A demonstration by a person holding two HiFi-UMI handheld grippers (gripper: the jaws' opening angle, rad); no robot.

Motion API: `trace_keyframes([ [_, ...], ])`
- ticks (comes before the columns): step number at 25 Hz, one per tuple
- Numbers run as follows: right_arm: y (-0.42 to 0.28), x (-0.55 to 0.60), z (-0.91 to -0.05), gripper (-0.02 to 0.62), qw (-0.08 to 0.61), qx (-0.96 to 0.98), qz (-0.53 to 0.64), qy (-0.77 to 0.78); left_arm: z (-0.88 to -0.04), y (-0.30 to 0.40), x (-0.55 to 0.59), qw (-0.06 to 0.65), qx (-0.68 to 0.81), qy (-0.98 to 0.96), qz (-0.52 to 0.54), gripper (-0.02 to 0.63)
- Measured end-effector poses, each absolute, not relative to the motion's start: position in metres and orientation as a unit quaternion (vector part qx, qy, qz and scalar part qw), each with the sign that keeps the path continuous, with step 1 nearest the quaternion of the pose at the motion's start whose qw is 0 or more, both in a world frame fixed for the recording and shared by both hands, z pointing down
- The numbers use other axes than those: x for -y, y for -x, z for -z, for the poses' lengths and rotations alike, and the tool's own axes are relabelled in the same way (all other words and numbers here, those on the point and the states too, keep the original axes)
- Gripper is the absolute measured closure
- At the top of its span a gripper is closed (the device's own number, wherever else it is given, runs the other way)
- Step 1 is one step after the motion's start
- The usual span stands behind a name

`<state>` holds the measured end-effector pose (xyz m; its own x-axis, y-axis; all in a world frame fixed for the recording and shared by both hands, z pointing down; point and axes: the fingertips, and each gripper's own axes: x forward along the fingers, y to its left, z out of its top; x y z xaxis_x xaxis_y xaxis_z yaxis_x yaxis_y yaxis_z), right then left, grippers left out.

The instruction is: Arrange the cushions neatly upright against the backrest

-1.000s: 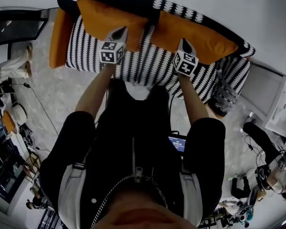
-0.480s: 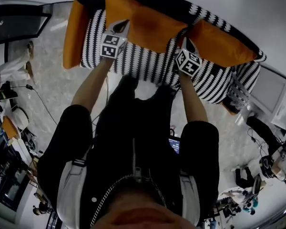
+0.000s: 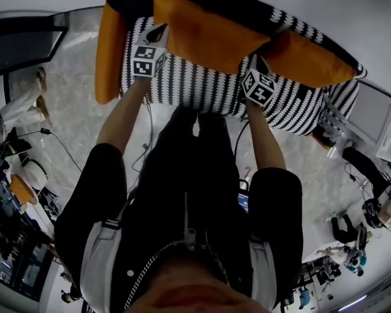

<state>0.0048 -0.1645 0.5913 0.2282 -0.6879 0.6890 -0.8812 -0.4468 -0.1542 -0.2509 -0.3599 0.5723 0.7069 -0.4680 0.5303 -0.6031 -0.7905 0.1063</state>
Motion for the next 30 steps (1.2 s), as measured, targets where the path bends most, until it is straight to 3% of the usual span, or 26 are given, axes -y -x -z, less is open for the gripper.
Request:
trace_keyframes([
  [8,0.001,0.185,-0.613,0.592,0.147,0.492,-0.367,-0.776,-0.606,0.27,0.43,0.143,0.299,-0.908,-0.256,0.595],
  [16,0.008,0.199,-0.622,0.592,0.178,0.498,-0.368,-0.764,-0.652,0.274,0.523,0.131,0.348,-0.886,-0.278,0.455],
  [23,0.0,0.213,-0.641,0.592,0.164,0.442,-0.403,-0.785,-0.715,0.269,0.58,0.197,0.336,-0.864,-0.317,0.436],
  [27,-0.03,0.223,-0.656,0.591,0.153,0.424,-0.412,-0.792,-0.726,0.257,0.583,0.208,0.313,-0.868,-0.325,0.481],
  [28,-0.036,0.223,-0.66,0.591,0.154,0.42,-0.414,-0.792,-0.727,0.253,0.579,0.209,0.301,-0.871,-0.327,0.528],
  [30,-0.048,0.221,-0.666,0.591,0.159,0.41,-0.418,-0.795,-0.727,0.247,0.572,0.202,0.286,-0.875,-0.335,0.559],
])
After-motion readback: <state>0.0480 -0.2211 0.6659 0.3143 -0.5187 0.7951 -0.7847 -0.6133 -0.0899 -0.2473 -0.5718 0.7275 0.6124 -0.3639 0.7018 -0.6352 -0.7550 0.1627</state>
